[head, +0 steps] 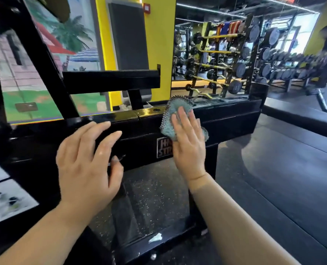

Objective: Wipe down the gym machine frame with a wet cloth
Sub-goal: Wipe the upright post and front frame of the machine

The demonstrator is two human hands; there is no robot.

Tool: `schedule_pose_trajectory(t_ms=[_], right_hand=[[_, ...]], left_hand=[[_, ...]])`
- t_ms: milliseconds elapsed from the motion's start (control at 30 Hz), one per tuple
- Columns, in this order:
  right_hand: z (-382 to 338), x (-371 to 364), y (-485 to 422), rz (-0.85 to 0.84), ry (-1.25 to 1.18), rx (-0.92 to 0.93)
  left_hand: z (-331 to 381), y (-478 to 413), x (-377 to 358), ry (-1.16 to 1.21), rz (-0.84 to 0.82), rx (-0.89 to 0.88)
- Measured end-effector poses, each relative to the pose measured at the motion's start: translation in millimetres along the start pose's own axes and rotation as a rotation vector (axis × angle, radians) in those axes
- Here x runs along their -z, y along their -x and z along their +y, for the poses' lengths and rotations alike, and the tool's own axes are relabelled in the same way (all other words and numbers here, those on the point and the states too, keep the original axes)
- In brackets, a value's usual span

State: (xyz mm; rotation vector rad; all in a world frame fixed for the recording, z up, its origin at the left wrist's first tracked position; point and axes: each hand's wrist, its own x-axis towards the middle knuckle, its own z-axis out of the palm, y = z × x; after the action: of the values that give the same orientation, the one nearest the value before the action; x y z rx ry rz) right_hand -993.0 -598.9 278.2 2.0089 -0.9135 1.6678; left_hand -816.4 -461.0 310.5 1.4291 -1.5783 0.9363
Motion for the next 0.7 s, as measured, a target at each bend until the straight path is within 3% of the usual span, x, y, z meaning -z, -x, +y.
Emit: schedule_pose_trajectory(t_ms=[100,167,233,333,467,567,700], right_hand=[[9.6,14.2,-12.9,0.013,-0.055,-0.248],[-20.4,11.8,-19.2,0.047,-0.161,-0.41],[-69.3,0.3,-19.4,0.022,-0.208,-0.327],[-135.1,-24.1,-5.3,-0.04,-0.213,-0.013],[-122.8,-27.1,-6.9,-0.051,-0.045,0.204],[-77.4,-12.9,-13.7,-0.055,0.075,0.117],[-84.2,-18.5,-6.2,-0.067,-0.053,-0.098]], left_hand=[[-6.0,5.2,8.6,0.026,0.018,0.04],[-11.6,14.0,14.3,0.027,0.037,0.08],[-20.3,25.8,21.4,0.019,0.049,0.118],[-31.9,41.3,27.3,0.014,0.043,0.147],[-39.7,51.9,30.6,0.016,0.023,0.143],[-42.9,55.1,31.1,0.035,0.008,0.129],[-43.2,60.1,30.1,0.068,-0.001,0.133]])
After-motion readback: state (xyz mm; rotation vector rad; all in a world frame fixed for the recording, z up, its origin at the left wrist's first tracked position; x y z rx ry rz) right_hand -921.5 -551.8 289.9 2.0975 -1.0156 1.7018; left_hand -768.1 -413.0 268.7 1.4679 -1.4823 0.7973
